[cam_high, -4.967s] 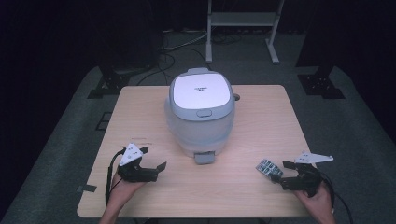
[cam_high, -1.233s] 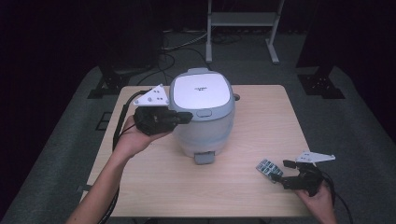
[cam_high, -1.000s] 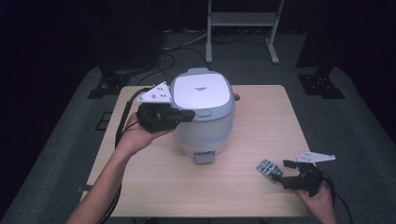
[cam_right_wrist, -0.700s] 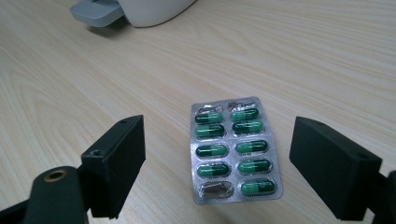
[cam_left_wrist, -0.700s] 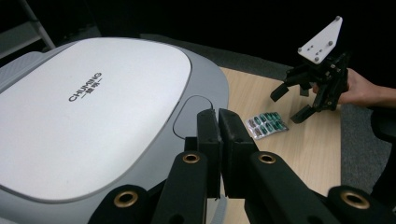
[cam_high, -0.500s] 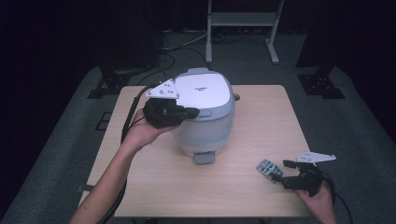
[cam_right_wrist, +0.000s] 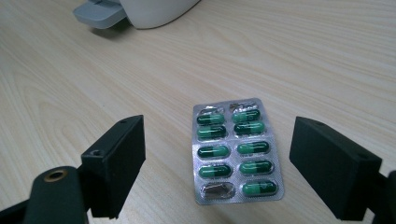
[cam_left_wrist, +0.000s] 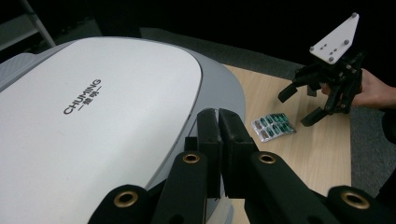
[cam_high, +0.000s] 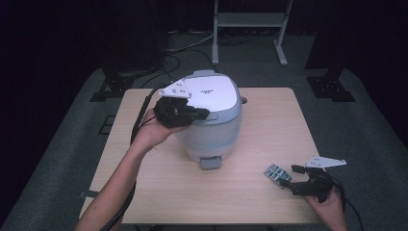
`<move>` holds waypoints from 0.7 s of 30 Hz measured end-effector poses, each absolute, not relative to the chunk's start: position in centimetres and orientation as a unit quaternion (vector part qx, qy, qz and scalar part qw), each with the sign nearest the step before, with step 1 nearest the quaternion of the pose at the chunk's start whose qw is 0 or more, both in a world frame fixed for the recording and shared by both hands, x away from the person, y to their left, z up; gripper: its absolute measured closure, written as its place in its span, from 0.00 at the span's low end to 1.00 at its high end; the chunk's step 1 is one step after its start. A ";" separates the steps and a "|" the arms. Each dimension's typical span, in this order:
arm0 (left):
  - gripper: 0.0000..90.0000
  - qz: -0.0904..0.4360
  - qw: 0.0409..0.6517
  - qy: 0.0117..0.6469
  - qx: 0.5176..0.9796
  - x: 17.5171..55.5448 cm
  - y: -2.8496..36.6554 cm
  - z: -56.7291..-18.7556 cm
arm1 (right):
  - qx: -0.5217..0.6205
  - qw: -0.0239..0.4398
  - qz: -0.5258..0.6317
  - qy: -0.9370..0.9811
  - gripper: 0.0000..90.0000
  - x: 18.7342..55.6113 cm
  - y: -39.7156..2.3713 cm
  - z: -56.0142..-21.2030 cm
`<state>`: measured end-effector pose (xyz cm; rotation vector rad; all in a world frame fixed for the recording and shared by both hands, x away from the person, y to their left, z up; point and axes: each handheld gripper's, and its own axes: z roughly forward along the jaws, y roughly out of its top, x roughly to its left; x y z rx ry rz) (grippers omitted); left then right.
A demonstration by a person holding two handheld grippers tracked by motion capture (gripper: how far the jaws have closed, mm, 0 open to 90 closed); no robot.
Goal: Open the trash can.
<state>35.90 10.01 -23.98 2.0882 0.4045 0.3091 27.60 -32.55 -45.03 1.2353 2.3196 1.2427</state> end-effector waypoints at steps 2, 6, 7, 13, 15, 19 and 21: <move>0.98 0.124 0.475 0.165 0.856 36.1 9.9 -24.1 | 0.422 0.117 0.425 0.793 0.19 27.6 -32.6 -45.0; 0.98 0.123 0.470 0.167 0.858 36.3 9.6 -24.3 | 0.422 0.117 0.425 0.792 0.19 27.6 -32.6 -45.1; 0.98 0.122 0.470 0.168 0.858 36.4 9.5 -24.4 | 0.422 0.116 0.426 0.792 0.19 27.6 -32.6 -45.0; 0.99 0.129 0.467 0.165 0.859 36.6 9.1 -24.5 | 0.422 0.116 0.426 0.792 0.19 27.6 -32.6 -45.0; 1.00 0.135 0.466 0.164 0.859 36.6 9.0 -24.5 | 0.421 0.116 0.426 0.792 0.19 27.6 -32.6 -45.0; 1.00 0.135 0.472 0.169 0.854 36.7 9.1 -24.7 | 0.418 0.117 0.425 0.794 0.19 27.6 -32.5 -45.0; 1.00 0.138 0.473 0.170 0.853 36.6 9.1 -24.8 | 0.418 0.117 0.425 0.794 0.19 27.6 -32.5 -45.0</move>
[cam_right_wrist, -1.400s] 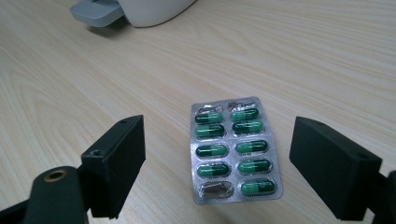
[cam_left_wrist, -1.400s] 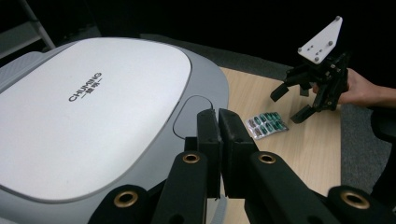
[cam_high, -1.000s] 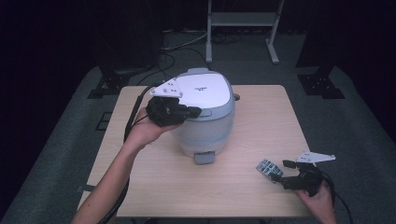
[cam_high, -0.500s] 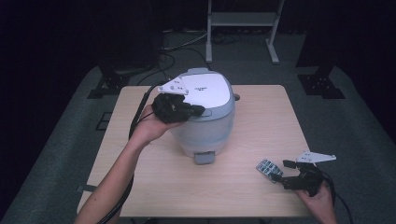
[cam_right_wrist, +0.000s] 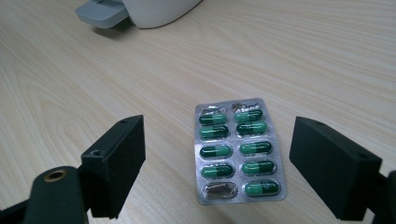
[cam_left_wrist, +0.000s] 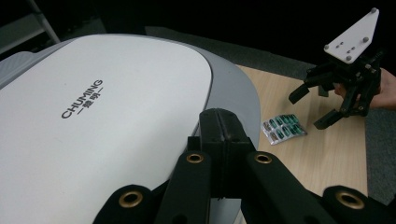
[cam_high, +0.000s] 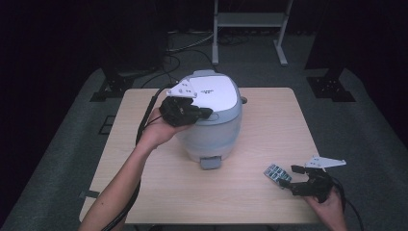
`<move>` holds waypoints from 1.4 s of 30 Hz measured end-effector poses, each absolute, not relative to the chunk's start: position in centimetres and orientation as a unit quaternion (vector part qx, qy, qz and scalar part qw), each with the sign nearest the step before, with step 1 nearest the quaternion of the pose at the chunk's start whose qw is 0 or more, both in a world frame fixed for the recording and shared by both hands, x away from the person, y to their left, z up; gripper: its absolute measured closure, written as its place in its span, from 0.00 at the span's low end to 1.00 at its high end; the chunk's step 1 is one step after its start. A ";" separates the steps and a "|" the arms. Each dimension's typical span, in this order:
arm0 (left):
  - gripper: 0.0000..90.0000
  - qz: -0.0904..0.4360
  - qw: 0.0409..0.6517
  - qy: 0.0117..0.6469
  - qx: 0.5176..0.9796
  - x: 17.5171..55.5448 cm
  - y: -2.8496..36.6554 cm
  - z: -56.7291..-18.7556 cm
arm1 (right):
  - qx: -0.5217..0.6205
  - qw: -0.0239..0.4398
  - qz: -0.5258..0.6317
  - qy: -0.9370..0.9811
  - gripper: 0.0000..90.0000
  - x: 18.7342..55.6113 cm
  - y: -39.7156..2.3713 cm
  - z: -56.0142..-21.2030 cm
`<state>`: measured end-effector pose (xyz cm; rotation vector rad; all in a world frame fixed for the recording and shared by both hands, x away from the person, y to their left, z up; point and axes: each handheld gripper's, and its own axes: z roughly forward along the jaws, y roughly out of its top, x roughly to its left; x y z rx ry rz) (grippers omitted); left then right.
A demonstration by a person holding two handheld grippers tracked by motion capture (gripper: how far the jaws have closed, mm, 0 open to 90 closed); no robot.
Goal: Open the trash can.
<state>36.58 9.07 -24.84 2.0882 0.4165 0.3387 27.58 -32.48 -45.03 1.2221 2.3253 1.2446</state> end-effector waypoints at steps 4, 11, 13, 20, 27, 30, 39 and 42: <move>1.00 0.149 0.466 0.167 0.856 36.4 8.9 -24.7 | 0.418 0.117 0.425 0.794 0.19 27.6 -32.4 -45.0; 1.00 0.154 0.458 0.168 0.859 36.4 8.9 -24.6 | 0.419 0.115 0.424 0.795 0.19 27.6 -32.4 -45.1; 1.00 0.160 0.454 0.166 0.861 36.2 8.9 -24.6 | 0.419 0.114 0.424 0.795 0.19 27.6 -32.4 -45.1; 1.00 0.166 0.449 0.159 0.863 35.9 8.8 -24.5 | 0.414 0.116 0.422 0.798 0.19 27.5 -32.2 -45.0; 0.84 0.165 0.468 0.150 0.855 35.3 9.2 -23.2 | 0.417 0.114 0.424 0.796 0.19 27.7 -32.4 -45.2; 0.80 0.158 0.473 0.148 0.854 34.9 9.6 -22.7 | 0.416 0.113 0.422 0.797 0.19 27.7 -32.4 -45.2; 0.71 0.150 0.473 0.143 0.856 33.6 10.9 -23.0 | 0.413 0.116 0.418 0.801 0.19 27.5 -32.1 -45.1; 0.68 0.145 0.479 0.146 0.854 33.2 11.5 -23.1 | 0.413 0.118 0.417 0.801 0.19 27.5 -32.1 -45.1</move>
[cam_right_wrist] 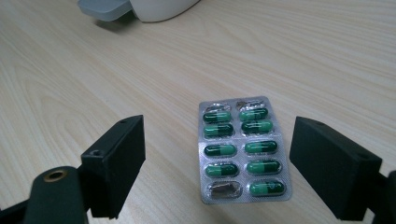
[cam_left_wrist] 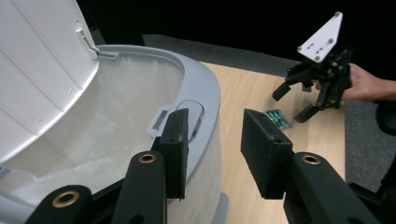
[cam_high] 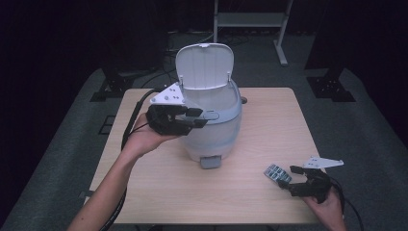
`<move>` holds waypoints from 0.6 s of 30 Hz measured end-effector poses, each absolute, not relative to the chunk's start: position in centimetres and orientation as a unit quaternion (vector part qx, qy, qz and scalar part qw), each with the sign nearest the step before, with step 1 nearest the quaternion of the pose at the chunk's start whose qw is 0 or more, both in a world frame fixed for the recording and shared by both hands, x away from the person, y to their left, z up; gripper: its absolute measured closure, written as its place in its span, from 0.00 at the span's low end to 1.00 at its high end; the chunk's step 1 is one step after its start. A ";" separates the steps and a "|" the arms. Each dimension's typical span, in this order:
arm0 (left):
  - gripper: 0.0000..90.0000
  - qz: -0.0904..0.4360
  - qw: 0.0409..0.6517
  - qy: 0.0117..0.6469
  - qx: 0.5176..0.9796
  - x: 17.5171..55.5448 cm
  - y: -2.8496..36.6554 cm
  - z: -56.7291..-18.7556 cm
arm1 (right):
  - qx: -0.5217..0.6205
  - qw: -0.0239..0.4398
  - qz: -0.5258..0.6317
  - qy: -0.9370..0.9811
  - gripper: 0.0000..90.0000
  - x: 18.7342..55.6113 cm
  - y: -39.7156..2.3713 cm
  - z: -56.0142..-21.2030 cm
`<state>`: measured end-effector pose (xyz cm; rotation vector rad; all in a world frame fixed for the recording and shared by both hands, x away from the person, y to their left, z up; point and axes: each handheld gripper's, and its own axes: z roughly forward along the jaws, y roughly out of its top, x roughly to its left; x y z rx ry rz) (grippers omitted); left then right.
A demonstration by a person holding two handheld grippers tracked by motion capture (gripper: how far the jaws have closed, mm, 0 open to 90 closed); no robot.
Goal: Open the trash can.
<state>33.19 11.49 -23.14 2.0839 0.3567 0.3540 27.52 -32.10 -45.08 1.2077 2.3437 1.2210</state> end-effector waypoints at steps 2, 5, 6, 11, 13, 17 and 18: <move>0.66 0.144 0.479 0.148 0.853 33.0 11.8 -23.3 | 0.413 0.118 0.417 0.801 0.19 27.5 -32.1 -45.1; 0.64 0.142 0.481 0.151 0.852 32.6 12.5 -23.7 | 0.415 0.117 0.415 0.801 0.19 27.5 -32.1 -45.2; 0.63 0.142 0.482 0.151 0.852 32.5 12.7 -23.8 | 0.415 0.117 0.414 0.802 0.19 27.5 -32.0 -45.2; 0.60 0.139 0.481 0.154 0.852 31.8 13.6 -24.5 | 0.414 0.120 0.412 0.803 0.19 27.4 -31.9 -45.1; 0.60 0.137 0.484 0.154 0.851 31.6 13.9 -24.7 | 0.414 0.120 0.410 0.804 0.19 27.5 -31.8 -45.1; 0.59 0.132 0.483 0.155 0.851 31.2 14.5 -25.2 | 0.414 0.121 0.408 0.805 0.19 27.5 -31.7 -45.2; 0.58 0.131 0.485 0.156 0.851 31.1 14.6 -25.3 | 0.414 0.122 0.407 0.805 0.19 27.5 -31.7 -45.2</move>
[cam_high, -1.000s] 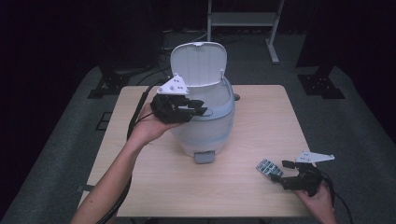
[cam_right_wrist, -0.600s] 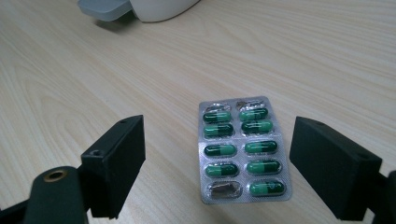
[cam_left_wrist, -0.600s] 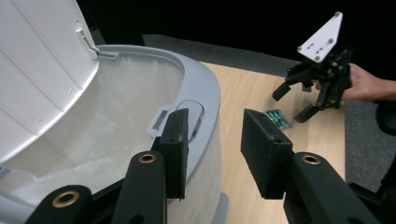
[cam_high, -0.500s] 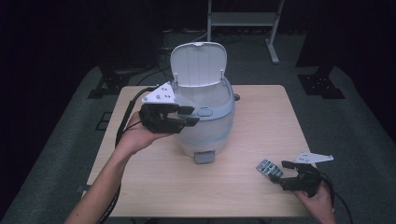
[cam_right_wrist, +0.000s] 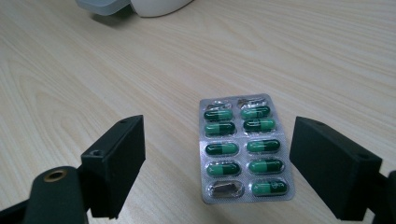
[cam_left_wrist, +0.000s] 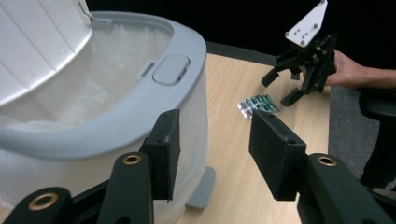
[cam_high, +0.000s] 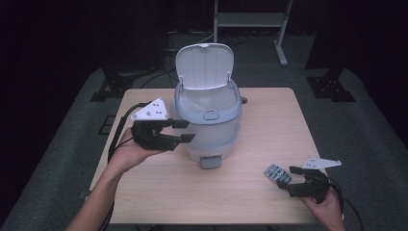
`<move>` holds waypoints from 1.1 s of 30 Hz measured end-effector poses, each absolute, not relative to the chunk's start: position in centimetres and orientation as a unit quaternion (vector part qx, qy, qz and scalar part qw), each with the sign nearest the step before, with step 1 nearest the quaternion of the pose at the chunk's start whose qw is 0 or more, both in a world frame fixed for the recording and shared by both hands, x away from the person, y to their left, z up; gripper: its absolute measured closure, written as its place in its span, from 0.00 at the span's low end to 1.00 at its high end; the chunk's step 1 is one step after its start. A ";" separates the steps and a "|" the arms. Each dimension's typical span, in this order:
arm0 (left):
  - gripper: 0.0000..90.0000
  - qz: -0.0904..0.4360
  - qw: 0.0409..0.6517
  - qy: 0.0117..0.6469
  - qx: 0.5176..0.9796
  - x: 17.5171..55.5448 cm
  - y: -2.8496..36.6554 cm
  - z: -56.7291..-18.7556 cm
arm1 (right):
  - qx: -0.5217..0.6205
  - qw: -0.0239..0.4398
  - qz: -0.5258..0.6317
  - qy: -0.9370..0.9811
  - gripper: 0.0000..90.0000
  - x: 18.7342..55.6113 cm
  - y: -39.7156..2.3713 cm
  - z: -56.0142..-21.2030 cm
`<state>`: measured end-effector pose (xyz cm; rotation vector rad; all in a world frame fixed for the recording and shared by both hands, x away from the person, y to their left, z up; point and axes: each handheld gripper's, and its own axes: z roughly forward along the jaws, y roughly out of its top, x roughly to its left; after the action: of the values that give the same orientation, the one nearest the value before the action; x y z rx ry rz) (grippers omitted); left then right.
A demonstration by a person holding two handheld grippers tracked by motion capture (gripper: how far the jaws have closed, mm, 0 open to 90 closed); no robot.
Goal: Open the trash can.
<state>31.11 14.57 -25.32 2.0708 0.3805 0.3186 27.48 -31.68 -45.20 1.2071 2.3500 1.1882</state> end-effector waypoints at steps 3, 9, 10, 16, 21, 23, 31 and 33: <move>0.56 0.128 0.485 0.160 0.850 30.8 14.9 -25.9 | 0.414 0.123 0.406 0.805 0.19 27.5 -31.7 -45.2; 0.52 0.126 0.485 0.167 0.849 30.4 15.7 -26.8 | 0.414 0.124 0.406 0.805 0.19 27.4 -31.6 -45.2; 0.51 0.126 0.485 0.168 0.849 30.4 15.8 -27.0 | 0.413 0.124 0.406 0.806 0.19 27.4 -31.6 -45.2; 0.45 0.124 0.491 0.182 0.843 30.3 16.9 -28.2 | 0.413 0.122 0.404 0.807 0.19 27.5 -31.5 -45.3; 0.41 0.126 0.489 0.195 0.841 30.2 17.7 -29.3 | 0.414 0.121 0.401 0.808 0.19 27.5 -31.3 -45.3; 0.40 0.122 0.489 0.199 0.840 30.2 17.9 -29.7 | 0.412 0.122 0.399 0.810 0.19 27.5 -31.2 -45.4; 0.38 0.121 0.484 0.211 0.840 30.1 18.8 -31.5 | 0.409 0.125 0.398 0.811 0.19 27.6 -31.0 -45.4; 0.36 0.121 0.484 0.214 0.840 30.1 18.9 -31.9 | 0.409 0.123 0.397 0.812 0.19 27.6 -30.9 -45.4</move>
<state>30.09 18.93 -31.95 2.0453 0.5212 0.2940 27.65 -30.90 -45.42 1.1915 2.3695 1.1582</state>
